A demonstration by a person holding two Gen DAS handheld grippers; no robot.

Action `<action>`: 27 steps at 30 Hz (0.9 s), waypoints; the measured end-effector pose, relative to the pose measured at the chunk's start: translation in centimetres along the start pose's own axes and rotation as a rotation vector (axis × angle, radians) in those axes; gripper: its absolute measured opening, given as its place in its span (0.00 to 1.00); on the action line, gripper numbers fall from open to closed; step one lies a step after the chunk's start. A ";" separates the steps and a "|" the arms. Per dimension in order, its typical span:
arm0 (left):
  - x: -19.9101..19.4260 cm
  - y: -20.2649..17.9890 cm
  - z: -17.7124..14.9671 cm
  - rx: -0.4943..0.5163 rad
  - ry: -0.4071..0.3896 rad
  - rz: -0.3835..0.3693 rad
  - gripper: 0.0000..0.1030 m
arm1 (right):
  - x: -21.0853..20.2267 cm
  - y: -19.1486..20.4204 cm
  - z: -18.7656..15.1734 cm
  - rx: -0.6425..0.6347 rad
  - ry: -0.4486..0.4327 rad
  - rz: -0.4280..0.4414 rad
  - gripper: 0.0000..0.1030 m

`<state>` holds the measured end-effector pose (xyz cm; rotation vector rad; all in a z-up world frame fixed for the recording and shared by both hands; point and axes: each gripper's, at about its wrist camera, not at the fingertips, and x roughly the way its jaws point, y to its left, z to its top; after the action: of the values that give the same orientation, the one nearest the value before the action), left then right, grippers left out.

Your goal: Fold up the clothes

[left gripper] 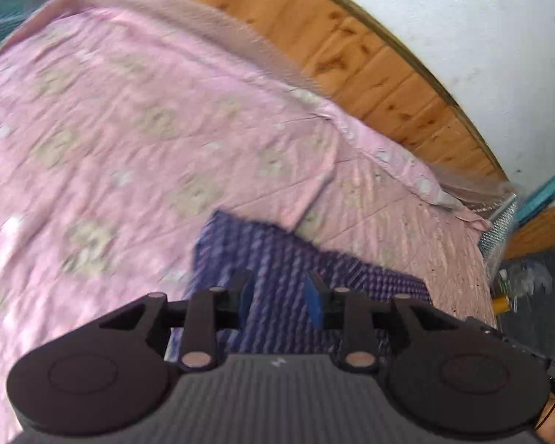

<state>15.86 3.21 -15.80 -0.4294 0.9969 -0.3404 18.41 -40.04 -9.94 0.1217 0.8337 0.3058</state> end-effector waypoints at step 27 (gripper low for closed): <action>-2.0 4.6 -9.5 -0.137 0.113 -0.017 0.53 | -2.1 -3.9 -7.8 0.147 0.161 0.055 0.49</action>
<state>7.05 6.34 -21.07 -0.5476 1.1316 -0.3155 12.14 -44.55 -14.50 0.2601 1.0133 0.3088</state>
